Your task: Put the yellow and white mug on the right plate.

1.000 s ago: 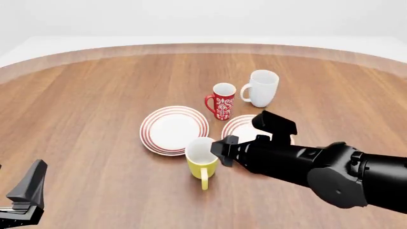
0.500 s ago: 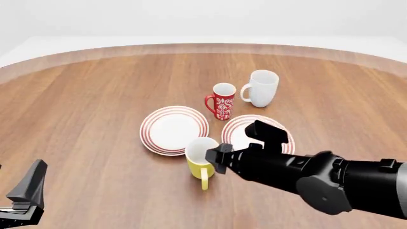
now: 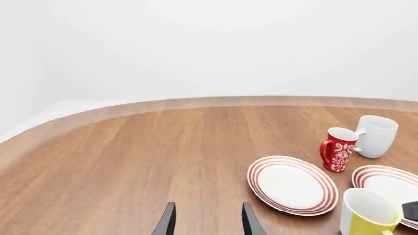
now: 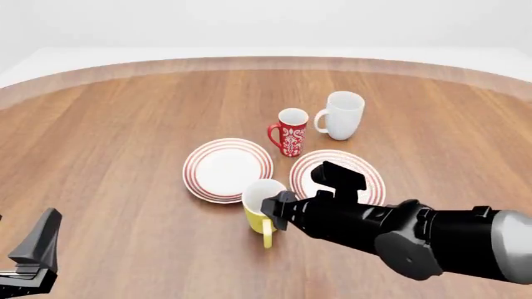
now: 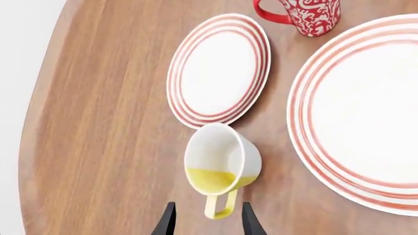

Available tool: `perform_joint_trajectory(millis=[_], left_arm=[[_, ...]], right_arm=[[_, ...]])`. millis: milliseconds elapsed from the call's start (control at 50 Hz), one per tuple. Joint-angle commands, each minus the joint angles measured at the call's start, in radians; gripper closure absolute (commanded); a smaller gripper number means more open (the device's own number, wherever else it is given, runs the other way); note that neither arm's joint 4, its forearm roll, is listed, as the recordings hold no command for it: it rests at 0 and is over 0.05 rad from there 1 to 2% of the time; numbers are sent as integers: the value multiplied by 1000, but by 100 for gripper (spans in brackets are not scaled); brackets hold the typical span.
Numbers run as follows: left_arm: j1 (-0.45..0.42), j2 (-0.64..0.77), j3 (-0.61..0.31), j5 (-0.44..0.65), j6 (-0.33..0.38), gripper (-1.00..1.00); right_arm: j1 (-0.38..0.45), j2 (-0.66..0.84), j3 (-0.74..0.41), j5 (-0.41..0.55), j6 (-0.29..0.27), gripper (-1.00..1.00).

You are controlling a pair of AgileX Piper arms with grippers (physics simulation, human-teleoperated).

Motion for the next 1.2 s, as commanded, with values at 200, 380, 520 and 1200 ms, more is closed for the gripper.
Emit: perform_joint_trajectory(millis=[200,380,520,1200], left_arm=[[0,0,0,0,0,-100],[0,0,0,0,0,-100],[0,0,0,0,0,-100],[0,0,0,0,0,-100]], right_arm=[[11,29,2,-37,18,-100],[18,52,27,-77,39,-100],[20,62,33,-86,46,-100],[39,167,3,-128,66,-100]])
